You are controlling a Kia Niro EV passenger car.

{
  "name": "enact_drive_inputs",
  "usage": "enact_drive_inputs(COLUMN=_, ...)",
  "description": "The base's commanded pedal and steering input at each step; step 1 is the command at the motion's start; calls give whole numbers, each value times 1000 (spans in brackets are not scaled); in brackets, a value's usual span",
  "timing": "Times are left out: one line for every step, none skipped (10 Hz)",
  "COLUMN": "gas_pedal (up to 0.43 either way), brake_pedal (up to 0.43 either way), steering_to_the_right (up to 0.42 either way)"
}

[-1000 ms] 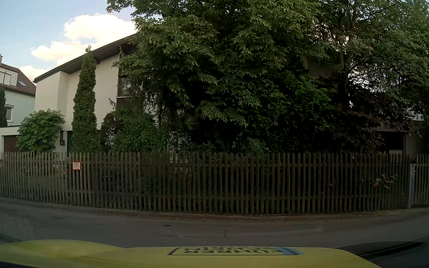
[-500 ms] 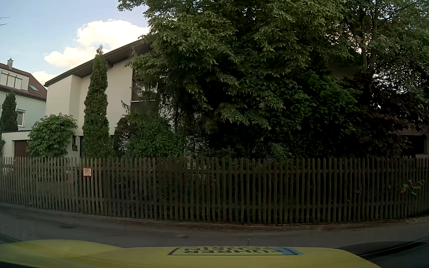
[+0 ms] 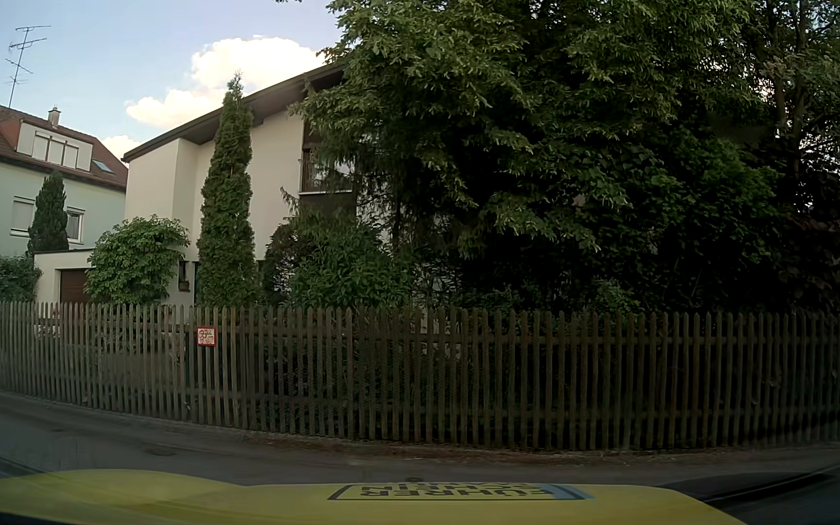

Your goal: Follow the waypoints while adhering to traffic rules and regulations

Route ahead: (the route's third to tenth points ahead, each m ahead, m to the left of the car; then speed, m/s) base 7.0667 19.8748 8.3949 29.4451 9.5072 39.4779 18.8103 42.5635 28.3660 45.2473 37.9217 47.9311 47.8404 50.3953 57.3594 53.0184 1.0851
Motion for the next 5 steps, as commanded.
enact_drive_inputs(gas_pedal=0, brake_pedal=12, steering_to_the_right=-550)
enact_drive_inputs(gas_pedal=0, brake_pedal=18, steering_to_the_right=-544)
enact_drive_inputs(gas_pedal=0, brake_pedal=37, steering_to_the_right=-544)
enact_drive_inputs(gas_pedal=0, brake_pedal=55, steering_to_the_right=-545)
enact_drive_inputs(gas_pedal=0, brake_pedal=73, steering_to_the_right=-545)
